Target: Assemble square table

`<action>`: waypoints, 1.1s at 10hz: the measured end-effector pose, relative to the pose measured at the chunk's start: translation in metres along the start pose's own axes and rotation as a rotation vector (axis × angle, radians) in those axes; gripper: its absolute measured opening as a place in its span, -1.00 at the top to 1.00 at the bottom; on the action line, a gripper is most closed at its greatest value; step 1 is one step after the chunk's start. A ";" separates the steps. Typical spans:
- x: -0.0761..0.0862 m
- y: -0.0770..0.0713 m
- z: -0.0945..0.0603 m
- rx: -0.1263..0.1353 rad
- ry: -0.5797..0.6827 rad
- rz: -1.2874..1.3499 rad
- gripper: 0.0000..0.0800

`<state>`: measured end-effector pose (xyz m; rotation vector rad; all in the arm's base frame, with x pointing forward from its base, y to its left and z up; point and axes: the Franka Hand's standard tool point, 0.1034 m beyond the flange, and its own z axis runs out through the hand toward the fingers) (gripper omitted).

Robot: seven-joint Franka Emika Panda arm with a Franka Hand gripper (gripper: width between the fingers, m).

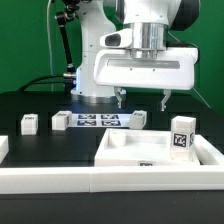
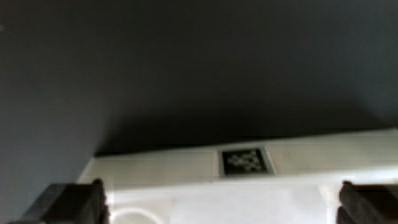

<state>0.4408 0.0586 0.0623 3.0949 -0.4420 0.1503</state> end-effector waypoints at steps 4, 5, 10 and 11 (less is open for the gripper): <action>-0.032 0.029 0.010 -0.015 0.015 0.034 -0.62; -0.037 0.029 0.011 -0.018 0.008 0.029 -0.62; -0.054 0.041 0.016 -0.034 -0.017 0.016 -0.62; -0.054 0.045 0.017 -0.032 -0.004 0.049 -0.62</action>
Offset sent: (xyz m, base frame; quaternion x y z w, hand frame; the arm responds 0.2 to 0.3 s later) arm -0.0447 0.0095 -0.0140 0.1011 0.0011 0.1044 0.9894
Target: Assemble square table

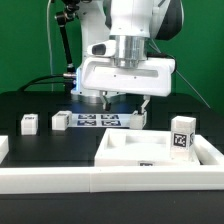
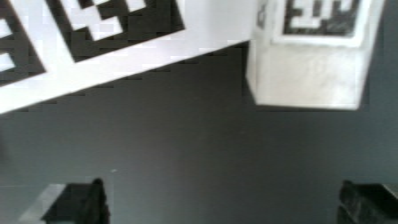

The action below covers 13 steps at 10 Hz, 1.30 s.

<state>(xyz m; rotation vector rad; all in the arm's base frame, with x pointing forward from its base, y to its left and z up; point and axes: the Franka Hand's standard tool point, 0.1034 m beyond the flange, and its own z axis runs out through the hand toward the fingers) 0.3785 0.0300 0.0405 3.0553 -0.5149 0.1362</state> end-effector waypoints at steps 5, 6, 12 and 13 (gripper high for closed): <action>0.013 -0.010 -0.018 0.064 0.021 0.144 -0.62; 0.013 -0.007 -0.013 0.053 0.018 0.134 -0.62; 0.003 -0.008 -0.003 0.043 -0.092 0.102 -0.62; 0.005 -0.008 -0.003 0.049 -0.147 0.115 -0.62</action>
Offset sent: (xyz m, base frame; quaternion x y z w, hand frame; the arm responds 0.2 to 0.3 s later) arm -0.0020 0.0197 0.0024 0.1175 -0.0209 0.0840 0.9893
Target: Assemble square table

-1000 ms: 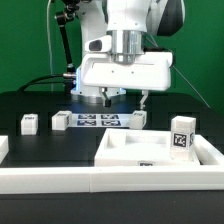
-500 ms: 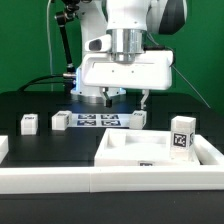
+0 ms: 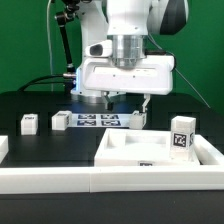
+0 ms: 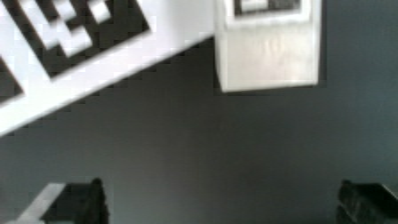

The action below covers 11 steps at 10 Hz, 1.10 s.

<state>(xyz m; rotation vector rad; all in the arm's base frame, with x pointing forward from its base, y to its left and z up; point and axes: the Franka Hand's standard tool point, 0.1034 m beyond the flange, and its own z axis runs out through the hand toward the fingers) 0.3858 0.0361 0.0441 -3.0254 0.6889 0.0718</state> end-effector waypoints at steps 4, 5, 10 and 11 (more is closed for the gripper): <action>-0.002 -0.002 -0.002 0.008 -0.230 0.036 -0.62; -0.004 -0.004 -0.003 0.009 -0.298 0.039 -0.62; -0.005 -0.001 0.000 -0.015 -0.572 0.087 -0.62; -0.007 -0.002 0.003 -0.019 -0.608 0.081 -0.62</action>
Offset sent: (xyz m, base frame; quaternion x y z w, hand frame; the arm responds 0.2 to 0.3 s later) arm 0.0036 0.0072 0.0034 0.0074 -0.1338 0.0003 0.9910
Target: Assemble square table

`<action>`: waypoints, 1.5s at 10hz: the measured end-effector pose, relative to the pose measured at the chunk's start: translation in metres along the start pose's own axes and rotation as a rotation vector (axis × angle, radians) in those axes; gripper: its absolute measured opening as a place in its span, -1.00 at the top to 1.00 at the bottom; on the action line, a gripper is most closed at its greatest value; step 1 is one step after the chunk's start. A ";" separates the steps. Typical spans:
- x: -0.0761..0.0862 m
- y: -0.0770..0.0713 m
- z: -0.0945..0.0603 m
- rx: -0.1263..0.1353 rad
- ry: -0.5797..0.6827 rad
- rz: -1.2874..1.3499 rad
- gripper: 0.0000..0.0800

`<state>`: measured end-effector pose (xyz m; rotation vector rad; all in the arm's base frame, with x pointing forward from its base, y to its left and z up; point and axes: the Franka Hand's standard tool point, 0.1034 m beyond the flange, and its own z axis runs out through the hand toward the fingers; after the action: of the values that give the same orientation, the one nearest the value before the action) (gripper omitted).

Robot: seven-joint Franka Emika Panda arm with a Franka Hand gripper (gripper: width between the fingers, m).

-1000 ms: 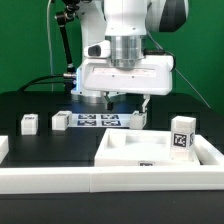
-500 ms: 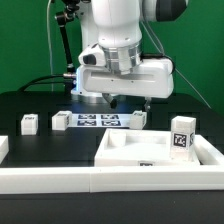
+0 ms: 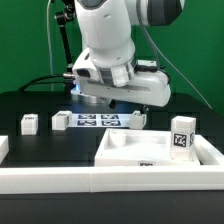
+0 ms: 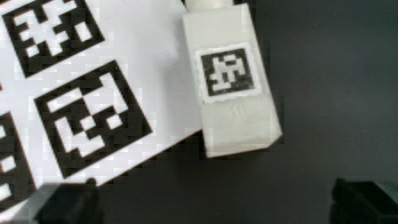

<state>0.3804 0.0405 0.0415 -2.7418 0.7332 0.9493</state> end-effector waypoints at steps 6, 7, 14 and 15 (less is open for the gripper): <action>0.005 0.000 0.005 -0.003 -0.100 -0.044 -0.62; 0.006 0.000 0.007 0.016 -0.109 -0.097 -0.62; 0.005 -0.004 0.017 0.012 -0.097 -0.116 -0.62; 0.002 -0.012 0.021 0.007 -0.096 -0.121 -0.62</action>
Offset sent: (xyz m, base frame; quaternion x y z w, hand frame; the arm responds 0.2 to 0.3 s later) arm 0.0000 0.0000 0.0000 0.0000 0.0000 0.0000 1.0000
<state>0.3765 0.0558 0.0236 -2.6784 0.5472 1.0406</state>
